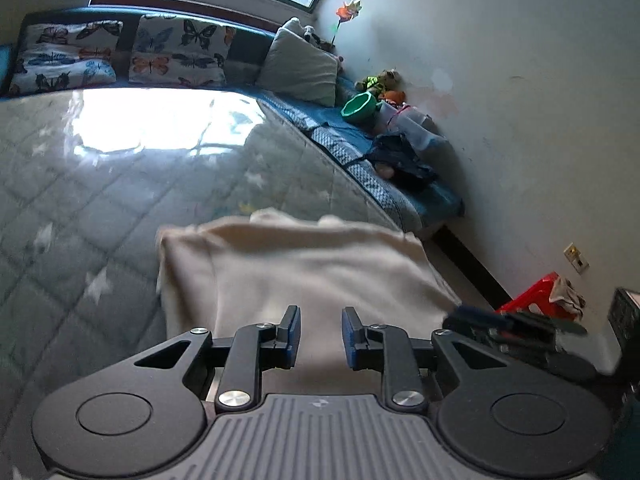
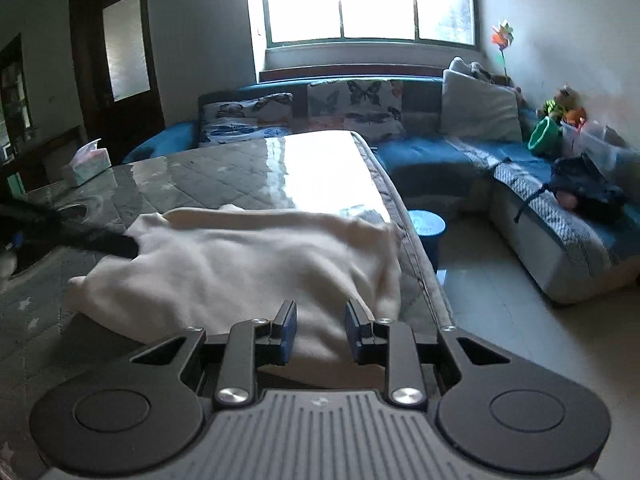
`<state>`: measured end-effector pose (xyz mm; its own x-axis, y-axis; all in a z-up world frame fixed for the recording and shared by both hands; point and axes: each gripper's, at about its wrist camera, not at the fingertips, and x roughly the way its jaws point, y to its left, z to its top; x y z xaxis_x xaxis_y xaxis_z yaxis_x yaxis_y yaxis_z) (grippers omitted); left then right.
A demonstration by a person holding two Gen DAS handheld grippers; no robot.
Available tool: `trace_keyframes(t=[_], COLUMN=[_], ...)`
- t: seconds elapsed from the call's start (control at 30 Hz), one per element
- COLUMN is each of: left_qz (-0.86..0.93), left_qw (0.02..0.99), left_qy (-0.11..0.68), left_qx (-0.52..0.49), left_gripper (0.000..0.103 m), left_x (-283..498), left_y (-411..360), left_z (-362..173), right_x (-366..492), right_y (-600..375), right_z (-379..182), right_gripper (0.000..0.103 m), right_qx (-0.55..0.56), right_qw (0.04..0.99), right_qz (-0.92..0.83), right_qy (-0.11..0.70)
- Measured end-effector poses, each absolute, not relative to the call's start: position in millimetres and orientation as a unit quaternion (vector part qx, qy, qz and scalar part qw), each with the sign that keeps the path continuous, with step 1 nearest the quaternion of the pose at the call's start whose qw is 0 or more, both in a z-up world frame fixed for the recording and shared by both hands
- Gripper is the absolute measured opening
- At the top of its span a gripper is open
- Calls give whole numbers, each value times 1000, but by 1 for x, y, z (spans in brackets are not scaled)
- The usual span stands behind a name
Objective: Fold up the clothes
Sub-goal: 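Lower the folded shirt onto the table and open both grippers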
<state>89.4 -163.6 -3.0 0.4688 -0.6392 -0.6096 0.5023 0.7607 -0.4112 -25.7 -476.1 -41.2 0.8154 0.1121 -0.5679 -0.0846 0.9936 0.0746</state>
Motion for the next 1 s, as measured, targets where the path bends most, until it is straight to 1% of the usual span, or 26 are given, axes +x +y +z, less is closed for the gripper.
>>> trace_keyframes(t=[0.17, 0.2, 0.23, 0.47, 0.53, 0.6, 0.67, 0.7, 0.77, 0.8, 0.83, 0.9, 0.97, 1.0], left_qz=[-324, -322, -319, -309, -309, -310, -309, -308, -304, -302, -299, -295, -290, -288], left_qw=[860, 862, 861, 856, 858, 858, 857, 858, 858, 858, 858, 858, 858, 858], left_qy=[387, 386, 388, 404, 401, 400, 403, 404, 406, 409, 411, 415, 418, 419], left_qx=[-73, -71, -74, -91, -87, -87, -84, -80, -76, -74, -73, -73, -72, -71], left_gripper=[24, 24, 25, 26, 29, 35, 38, 41, 45, 47, 48, 55, 57, 59], left_x=[71, 69, 68, 61, 57, 52, 47, 44, 39, 36, 33, 30, 27, 26], left_y=[-151, -149, -147, -134, -132, -131, -131, -131, -129, -128, -126, -124, -122, -121], left_z=[-8, -9, -11, -21, -18, -15, -15, -15, -15, -15, -16, -16, -16, -16], right_x=[-31, -33, -34, -37, -42, -47, -53, -55, -59, -62, -64, -68, -73, -76], right_y=[-478, -475, -472, -455, -452, -449, -446, -444, -441, -440, -438, -435, -433, -431], right_z=[-38, -37, -36, -46, -43, -39, -36, -37, -39, -40, -41, -42, -44, -45], right_gripper=[27, 31, 33, 35, 46, 47, 49, 53, 53, 55, 62, 66, 73, 79], right_qx=[27, 24, 21, 7, 8, 11, 13, 14, 16, 18, 19, 23, 25, 25], right_qw=[956, 957, 958, 953, 955, 956, 956, 956, 955, 954, 954, 953, 952, 952], right_qz=[47, 49, 52, 56, 56, 61, 65, 65, 66, 66, 64, 62, 61, 59], right_qy=[290, 286, 282, 297, 292, 288, 284, 286, 289, 291, 293, 295, 298, 300])
